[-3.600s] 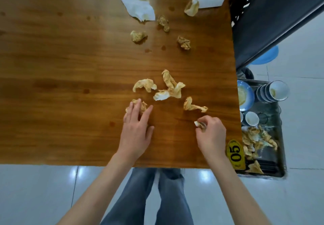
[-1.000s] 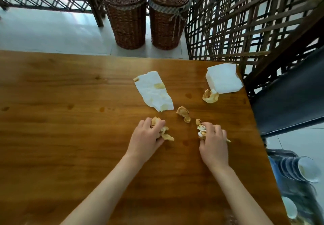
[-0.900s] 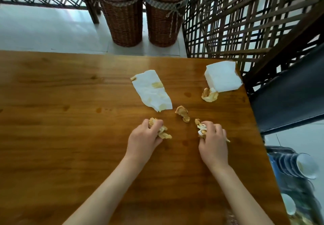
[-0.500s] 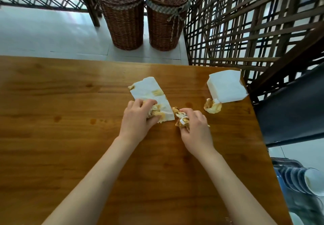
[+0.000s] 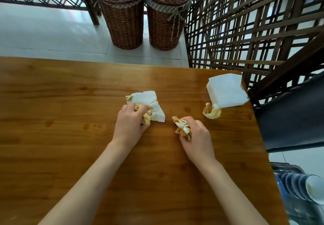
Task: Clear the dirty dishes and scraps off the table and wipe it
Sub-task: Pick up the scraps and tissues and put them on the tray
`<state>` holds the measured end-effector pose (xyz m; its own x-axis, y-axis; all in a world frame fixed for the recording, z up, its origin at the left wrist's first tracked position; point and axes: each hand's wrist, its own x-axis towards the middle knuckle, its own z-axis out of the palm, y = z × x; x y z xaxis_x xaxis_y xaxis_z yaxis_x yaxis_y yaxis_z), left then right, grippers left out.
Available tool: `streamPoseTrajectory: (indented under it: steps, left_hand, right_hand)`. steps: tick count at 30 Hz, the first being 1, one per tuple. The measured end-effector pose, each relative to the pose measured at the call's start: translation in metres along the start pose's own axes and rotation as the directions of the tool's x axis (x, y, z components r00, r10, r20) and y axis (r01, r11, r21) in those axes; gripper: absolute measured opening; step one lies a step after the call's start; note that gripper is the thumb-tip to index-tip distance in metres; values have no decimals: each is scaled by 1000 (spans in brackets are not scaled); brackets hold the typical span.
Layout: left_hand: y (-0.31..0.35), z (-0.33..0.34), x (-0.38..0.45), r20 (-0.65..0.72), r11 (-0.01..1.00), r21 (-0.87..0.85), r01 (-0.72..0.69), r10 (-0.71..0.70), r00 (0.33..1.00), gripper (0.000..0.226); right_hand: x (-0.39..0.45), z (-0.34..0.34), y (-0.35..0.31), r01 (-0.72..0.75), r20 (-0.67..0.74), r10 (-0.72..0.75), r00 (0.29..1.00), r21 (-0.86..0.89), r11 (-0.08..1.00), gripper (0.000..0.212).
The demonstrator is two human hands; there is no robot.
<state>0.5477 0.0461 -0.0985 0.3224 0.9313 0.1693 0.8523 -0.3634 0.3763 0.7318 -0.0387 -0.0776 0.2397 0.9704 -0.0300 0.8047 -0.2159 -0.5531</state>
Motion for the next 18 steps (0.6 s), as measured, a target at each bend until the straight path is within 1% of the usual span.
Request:
streamPoseTrajectory:
  steps: [3,5,7,9,12,15,18]
  left_hand:
    - [-2,0,-3,-6,1000,-9,-7,7,1000,39]
    - [-2,1,-5,-7,1000,-13,-2,2,1000,39]
    - [-1,1,-5,-1,1000,-10,4,-4,1000,38]
    - [0,1,-5,8,1000,-8,19,-19,1000,37]
    - [2,2,-7,16,999,-19,40,-40,999,38]
    - [3,2,-8,13,999,-18,41,-41,999,38]
    - [3,2,-8,15,999,-16,51,-51,999,38]
  right_hand:
    - [-5,-12,3,-18,-110,22,994,41,999,43]
    - [1,-24,8,-51,-225,63,972,55,997,45]
    - [12,-37,15,-81,-299,93,950,52,995,44]
    - [25,-43,21,-91,-300,79,951,-25,996,41]
    - [36,-43,30,-144,-233,98,967,-190,971,43]
    - [42,-40,32,-170,-187,133,973,-204,964,47]
    - [44,-34,31,-189,-171,156,973,-202,961,48]
